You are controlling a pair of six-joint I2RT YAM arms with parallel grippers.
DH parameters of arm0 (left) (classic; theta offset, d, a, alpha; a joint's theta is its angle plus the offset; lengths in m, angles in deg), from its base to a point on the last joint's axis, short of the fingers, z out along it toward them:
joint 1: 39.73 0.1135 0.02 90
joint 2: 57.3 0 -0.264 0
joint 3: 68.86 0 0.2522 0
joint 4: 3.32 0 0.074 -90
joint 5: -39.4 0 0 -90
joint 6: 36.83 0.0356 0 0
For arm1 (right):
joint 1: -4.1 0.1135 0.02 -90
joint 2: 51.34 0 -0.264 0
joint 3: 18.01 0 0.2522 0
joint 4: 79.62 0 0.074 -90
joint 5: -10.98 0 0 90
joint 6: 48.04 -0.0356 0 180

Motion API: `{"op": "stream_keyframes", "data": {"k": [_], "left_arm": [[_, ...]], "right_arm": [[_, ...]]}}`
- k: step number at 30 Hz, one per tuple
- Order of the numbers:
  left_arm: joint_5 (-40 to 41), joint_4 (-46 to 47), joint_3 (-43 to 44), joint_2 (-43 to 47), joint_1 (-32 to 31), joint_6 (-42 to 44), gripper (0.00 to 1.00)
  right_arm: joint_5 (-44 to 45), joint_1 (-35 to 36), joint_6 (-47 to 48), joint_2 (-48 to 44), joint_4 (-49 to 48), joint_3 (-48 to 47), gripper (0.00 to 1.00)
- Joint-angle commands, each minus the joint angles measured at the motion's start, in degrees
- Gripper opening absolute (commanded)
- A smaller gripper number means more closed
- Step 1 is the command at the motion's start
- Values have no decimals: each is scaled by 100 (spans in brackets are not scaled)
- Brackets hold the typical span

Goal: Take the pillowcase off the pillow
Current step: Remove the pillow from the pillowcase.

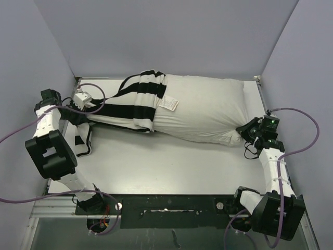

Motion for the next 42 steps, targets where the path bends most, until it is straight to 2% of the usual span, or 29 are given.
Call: {"op": "stream_keyframes", "data": {"k": [1,9,16,21,25,31,38,42], "left_arm": [[726,917,520,-101,857,373,0],[920,1383,788,-432,1332,331,0],[1016,1758,770,-443,1391,84,0],[841,1994,1016,-340,1366,-623,0],[417,2154,1425,-102,1282,-1773,0],[83,2833,1566,622,733,-3002,0],[381,3164,1863,1299,-361,-3661,0],[30,2663,2061,1369,-919,-3762,0]], "right_arm": [[1452,-842,-240,5,-90,-474,0],[1456,-1326,-506,228,16,-751,0],[1739,-1522,-479,360,338,-1180,0],[1972,-1575,-543,278,503,-1205,0],[2077,-1575,-617,163,558,-1076,0],[2271,-1575,-671,-20,644,-830,0],[2266,-1571,-763,-126,627,-585,0],[1741,-1462,-990,-172,178,-256,0]]}}
